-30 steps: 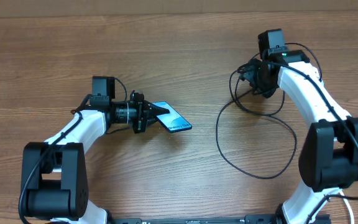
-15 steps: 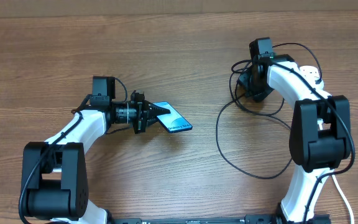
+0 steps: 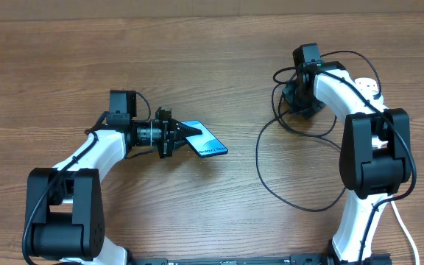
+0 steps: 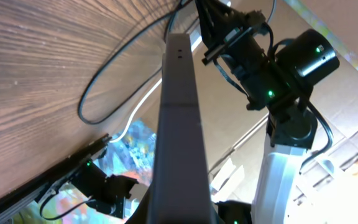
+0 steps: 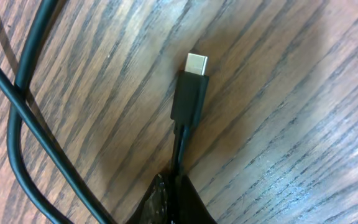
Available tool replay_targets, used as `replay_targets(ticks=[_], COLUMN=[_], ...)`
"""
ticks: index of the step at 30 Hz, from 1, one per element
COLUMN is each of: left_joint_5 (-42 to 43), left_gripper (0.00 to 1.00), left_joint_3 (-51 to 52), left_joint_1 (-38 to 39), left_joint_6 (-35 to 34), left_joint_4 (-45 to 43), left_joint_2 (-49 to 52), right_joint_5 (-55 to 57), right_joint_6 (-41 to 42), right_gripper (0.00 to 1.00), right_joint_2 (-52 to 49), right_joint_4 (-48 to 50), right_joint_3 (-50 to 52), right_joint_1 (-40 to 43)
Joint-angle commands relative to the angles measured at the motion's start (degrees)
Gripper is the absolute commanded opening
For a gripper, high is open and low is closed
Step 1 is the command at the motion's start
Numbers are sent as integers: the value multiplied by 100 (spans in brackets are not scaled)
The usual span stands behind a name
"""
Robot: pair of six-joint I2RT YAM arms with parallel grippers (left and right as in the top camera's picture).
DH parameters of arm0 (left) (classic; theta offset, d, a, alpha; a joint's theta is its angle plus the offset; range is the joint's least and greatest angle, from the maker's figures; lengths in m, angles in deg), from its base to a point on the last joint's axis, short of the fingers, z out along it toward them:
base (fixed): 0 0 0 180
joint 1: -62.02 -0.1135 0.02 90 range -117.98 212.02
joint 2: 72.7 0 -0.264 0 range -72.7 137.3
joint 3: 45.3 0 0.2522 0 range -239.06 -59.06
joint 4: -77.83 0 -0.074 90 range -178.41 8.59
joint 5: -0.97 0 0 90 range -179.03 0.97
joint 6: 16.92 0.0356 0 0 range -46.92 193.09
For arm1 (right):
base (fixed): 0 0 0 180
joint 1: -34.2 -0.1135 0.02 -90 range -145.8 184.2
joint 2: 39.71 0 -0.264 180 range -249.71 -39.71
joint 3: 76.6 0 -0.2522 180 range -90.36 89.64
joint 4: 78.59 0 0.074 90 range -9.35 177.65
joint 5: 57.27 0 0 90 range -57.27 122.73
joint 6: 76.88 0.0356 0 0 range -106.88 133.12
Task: Plug charger to phone and switch on socket
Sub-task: 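Grasp the black USB-C cable plug with the right gripper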
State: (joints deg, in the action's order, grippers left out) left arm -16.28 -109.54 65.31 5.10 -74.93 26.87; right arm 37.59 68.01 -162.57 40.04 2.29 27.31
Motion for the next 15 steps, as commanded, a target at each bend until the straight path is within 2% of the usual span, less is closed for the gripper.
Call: replay_targets(ticks=[1,7,10,15], left_joint_5=[621,562,649,918], left_gripper=[4,4,4,4], left_joint_3=[-57,-57,-59,-68], left_joint_1=[17,15,13,11], left_joint_6=[37,330,293,-669], left_joint_4=[-28,-199,-1169,-3091], left_joint_2=[7,7,9,15], right_joint_5=[-2,-247,-977,-2310], right_joint_6=[-632,-1392,-1836,-2769], right_gripper=[4,4,4,4], right_joint_2=[-258,616,1320,2341], right_joint_4=[-144,-763,-1010,-1709], right_joint_3=[-20,-584,-614,-605], right_joint_1=[2,26,24,9])
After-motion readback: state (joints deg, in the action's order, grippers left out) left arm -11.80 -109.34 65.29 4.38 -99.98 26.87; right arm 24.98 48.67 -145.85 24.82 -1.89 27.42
